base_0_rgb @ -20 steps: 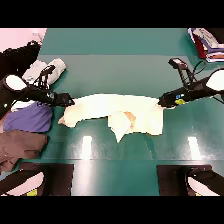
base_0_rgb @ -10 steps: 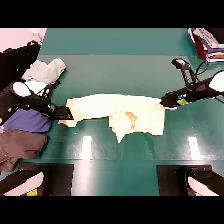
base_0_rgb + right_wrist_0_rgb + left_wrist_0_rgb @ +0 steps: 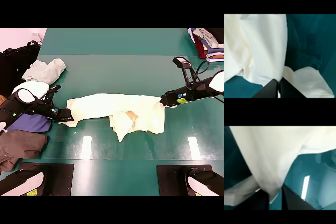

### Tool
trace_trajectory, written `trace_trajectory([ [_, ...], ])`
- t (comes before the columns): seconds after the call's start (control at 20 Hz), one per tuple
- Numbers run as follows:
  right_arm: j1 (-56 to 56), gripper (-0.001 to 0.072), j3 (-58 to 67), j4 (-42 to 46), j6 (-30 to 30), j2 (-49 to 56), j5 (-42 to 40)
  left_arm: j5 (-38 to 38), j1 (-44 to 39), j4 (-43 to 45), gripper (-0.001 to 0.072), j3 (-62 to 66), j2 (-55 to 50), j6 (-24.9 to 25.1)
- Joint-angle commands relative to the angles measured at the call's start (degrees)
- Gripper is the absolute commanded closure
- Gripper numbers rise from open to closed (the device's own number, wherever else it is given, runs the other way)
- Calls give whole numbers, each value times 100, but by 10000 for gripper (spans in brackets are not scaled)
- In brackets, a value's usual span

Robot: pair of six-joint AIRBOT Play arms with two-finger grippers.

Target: Fold the shirts.

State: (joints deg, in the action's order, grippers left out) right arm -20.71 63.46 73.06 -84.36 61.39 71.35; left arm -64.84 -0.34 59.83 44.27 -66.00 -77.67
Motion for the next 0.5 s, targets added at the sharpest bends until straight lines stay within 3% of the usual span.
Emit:
trace_trajectory([
  [0.0, 4, 696, 0, -4, -33, -4, -127, 118, 2, -343, 680, -35, -2, 57],
  [0.2, 170, 697, 498, 9, -28, -7, 13, -179, 4, -798, 680, 662, 435, 293],
  [0.45, 450, 697, 2702, 13, -26, -7, 345, -378, 4, -553, 679, 3445, 1582, 289],
])
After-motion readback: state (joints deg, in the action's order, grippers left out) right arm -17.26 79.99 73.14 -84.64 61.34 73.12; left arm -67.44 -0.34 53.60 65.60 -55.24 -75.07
